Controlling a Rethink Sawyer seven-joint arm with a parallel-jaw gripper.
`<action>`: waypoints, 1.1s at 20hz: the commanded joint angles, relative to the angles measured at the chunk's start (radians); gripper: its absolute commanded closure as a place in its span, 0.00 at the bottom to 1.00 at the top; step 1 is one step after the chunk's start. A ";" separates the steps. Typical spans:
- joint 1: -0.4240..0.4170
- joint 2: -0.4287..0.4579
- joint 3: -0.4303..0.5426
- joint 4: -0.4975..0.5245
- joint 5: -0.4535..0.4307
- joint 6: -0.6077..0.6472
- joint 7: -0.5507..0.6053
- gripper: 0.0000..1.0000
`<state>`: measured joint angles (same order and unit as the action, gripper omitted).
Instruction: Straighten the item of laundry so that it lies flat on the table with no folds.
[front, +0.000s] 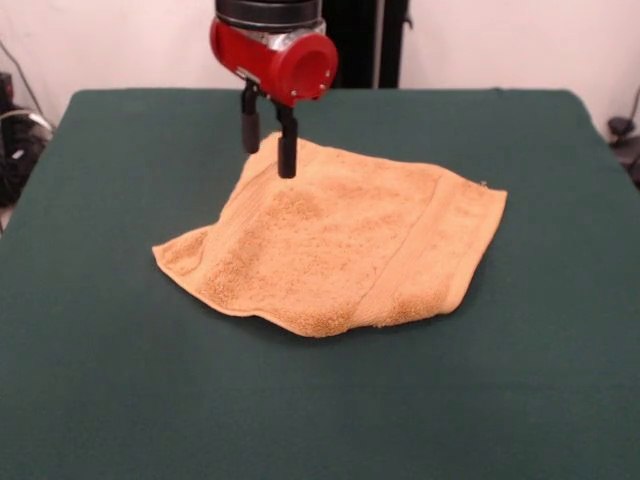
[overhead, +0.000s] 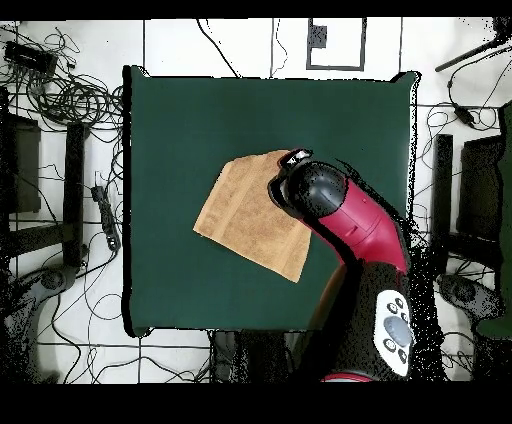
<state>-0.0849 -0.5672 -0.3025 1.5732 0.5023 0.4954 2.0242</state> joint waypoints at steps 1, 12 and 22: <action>0.031 0.068 0.095 0.081 0.074 0.134 0.315 0.00; 0.051 0.094 0.083 0.055 0.055 0.272 0.391 0.00; 0.065 0.116 0.069 0.024 0.038 0.344 0.441 0.00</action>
<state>-0.0671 -0.5595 -0.3031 1.5729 0.5167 0.7219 2.1593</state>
